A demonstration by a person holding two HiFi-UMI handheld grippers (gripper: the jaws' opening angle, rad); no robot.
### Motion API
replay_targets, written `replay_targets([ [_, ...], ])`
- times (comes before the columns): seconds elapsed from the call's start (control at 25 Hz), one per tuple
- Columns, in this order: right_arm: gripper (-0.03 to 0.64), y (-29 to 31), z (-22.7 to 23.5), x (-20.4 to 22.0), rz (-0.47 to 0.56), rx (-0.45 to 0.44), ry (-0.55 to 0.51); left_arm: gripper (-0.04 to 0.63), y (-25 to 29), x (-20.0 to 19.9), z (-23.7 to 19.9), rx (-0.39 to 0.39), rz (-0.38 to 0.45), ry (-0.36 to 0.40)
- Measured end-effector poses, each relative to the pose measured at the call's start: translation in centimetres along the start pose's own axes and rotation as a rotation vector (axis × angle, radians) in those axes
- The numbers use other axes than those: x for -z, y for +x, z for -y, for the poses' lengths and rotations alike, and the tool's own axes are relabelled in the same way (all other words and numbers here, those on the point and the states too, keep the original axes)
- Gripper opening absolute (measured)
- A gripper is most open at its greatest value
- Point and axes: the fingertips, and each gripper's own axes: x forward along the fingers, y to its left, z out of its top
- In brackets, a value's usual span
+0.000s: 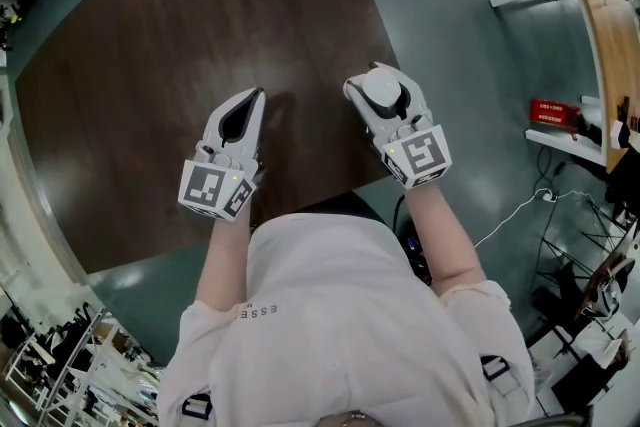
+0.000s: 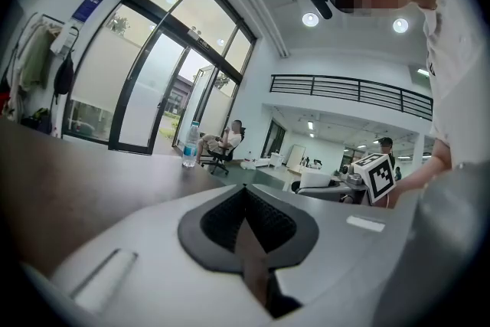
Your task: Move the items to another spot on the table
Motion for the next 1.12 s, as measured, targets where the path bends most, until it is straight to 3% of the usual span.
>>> replay_targets([
  [0.4, 0.173, -2.9, -0.6, -1.9, 0.022, 0.063, 0.024, 0.015, -2.9, -2.7, 0.9, 0.002, 0.054, 0.04],
  [0.72, 0.172, -8.6, -2.3, -3.3, 0.055, 0.066, -0.017, 0.015, -6.7, -4.2, 6.5, -0.003, 0.126, 0.091],
  [0.88, 0.172, -9.2, -5.3, -3.9, 0.066, 0.021, -0.035, 0.015, -10.8, -4.4, 7.3, -0.055, 0.155, 0.091],
  [1.12, 0.17, -8.0, -10.7, -4.3, 0.064, -0.139, -0.057, 0.017, -16.2, -4.9, 6.4, -0.199, 0.2, 0.097],
])
